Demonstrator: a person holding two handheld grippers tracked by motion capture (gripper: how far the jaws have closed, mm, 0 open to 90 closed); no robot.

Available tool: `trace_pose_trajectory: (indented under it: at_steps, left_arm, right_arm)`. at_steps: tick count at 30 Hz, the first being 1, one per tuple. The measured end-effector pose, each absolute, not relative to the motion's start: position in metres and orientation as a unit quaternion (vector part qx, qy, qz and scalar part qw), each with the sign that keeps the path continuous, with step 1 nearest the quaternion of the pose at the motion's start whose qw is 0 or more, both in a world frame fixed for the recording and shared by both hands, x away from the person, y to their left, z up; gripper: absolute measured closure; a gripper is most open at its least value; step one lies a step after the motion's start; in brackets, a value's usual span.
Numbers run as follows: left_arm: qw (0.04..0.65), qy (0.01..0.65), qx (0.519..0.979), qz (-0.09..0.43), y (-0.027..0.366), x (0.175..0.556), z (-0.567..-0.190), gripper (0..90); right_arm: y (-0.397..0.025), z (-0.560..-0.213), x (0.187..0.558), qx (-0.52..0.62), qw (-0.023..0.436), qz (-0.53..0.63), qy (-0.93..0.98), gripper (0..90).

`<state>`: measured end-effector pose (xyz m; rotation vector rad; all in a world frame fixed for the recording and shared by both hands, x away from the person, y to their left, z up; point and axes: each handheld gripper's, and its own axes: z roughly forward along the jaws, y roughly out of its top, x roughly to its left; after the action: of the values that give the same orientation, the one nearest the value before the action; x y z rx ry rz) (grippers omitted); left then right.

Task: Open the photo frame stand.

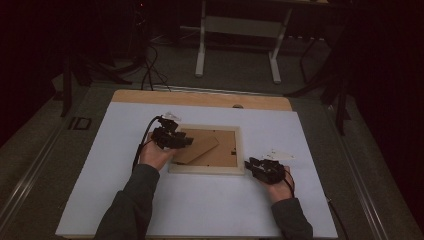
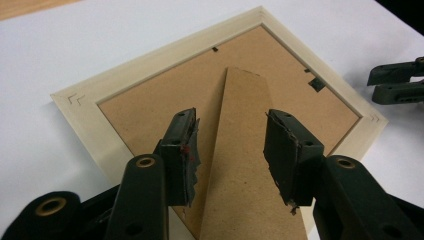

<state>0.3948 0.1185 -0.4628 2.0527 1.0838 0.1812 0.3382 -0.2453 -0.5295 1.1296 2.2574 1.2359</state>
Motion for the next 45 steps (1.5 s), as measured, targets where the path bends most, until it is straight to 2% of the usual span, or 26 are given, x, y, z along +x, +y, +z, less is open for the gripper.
trace_pose_trajectory:
  at_steps: [17, 25, 45]
  left_arm:
    - [0.383, 0.442, 0.81, 0.047, 0.119, 0.405, -0.473, 55.8]
    - [0.393, 0.45, 0.802, 0.012, 0.117, 0.41, -0.481, 53.4]
    - [0.385, 0.438, 0.811, -0.037, 0.11, 0.415, -0.495, 39.0]
  right_arm:
    - [-0.246, -0.53, 0.338, 0.397, 0.163, 0.434, 0.792, 67.9]
    - [-0.246, -0.53, 0.338, 0.396, 0.163, 0.434, 0.792, 67.9]
    - [-0.246, -0.53, 0.339, 0.396, 0.161, 0.434, 0.793, 67.7]
